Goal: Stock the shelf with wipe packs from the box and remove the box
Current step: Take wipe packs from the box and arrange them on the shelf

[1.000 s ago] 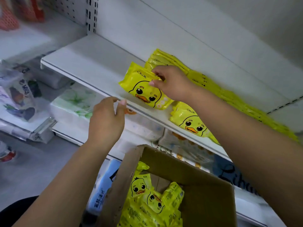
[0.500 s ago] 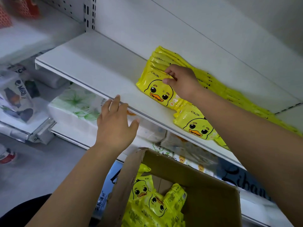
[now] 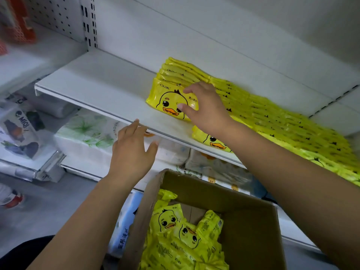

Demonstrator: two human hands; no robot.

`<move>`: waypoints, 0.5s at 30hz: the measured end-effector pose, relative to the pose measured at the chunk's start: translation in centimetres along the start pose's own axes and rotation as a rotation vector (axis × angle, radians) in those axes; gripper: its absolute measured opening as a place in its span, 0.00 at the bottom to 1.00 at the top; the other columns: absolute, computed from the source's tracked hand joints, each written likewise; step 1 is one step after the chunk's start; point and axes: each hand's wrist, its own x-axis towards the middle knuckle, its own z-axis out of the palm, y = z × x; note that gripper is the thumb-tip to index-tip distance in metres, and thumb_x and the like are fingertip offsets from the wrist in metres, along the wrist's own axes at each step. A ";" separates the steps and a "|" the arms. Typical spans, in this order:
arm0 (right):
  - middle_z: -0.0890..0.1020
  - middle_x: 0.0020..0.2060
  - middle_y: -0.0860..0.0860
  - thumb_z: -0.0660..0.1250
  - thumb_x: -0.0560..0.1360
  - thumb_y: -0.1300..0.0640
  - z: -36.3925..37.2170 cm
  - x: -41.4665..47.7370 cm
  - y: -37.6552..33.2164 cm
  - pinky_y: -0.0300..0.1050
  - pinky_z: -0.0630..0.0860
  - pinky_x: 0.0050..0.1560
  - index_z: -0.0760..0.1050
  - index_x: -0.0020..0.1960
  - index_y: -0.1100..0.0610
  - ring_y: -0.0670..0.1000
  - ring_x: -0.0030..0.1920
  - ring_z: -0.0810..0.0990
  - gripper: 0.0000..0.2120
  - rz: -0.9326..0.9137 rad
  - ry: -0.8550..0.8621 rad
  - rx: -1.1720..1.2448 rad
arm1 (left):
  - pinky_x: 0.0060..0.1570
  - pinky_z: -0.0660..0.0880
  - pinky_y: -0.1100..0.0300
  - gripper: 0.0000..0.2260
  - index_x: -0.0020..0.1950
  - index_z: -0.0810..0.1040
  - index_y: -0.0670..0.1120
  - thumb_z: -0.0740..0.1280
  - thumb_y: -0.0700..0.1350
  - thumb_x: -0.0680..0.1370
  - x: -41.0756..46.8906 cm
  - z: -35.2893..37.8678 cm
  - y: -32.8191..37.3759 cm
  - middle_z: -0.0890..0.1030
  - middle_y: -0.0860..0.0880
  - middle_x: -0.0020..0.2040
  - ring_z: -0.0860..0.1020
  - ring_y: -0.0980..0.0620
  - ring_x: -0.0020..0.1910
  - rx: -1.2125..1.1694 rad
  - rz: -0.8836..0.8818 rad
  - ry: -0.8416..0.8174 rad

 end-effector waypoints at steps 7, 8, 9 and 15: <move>0.78 0.62 0.52 0.70 0.77 0.51 -0.1 -14.0 0.0 0.42 0.65 0.61 0.75 0.66 0.56 0.52 0.65 0.71 0.19 0.014 -0.069 0.124 | 0.69 0.65 0.50 0.26 0.76 0.67 0.42 0.63 0.55 0.83 -5.5 1.5 0.7 0.68 0.44 0.76 0.66 0.44 0.75 -0.010 -0.112 -0.195; 0.78 0.61 0.52 0.70 0.77 0.50 0.4 -15.9 0.3 0.44 0.67 0.62 0.75 0.66 0.56 0.52 0.65 0.71 0.19 0.034 -0.086 0.127 | 0.70 0.65 0.50 0.28 0.78 0.65 0.43 0.62 0.57 0.83 -6.5 2.0 0.7 0.67 0.44 0.77 0.67 0.44 0.75 0.004 -0.149 -0.246; 0.79 0.60 0.52 0.70 0.77 0.49 1.1 -17.7 0.7 0.46 0.69 0.61 0.75 0.65 0.56 0.53 0.63 0.73 0.19 0.053 -0.101 0.135 | 0.69 0.66 0.49 0.29 0.78 0.64 0.43 0.61 0.59 0.83 -7.5 2.5 0.6 0.67 0.43 0.77 0.67 0.43 0.75 0.023 -0.185 -0.290; 0.81 0.57 0.55 0.73 0.76 0.49 8.0 -27.4 3.8 0.44 0.70 0.58 0.78 0.62 0.59 0.55 0.60 0.76 0.19 0.399 -0.325 0.261 | 0.57 0.70 0.47 0.28 0.66 0.71 0.38 0.54 0.63 0.84 -13.2 6.0 -0.1 0.77 0.35 0.64 0.74 0.34 0.64 0.045 -0.440 -0.387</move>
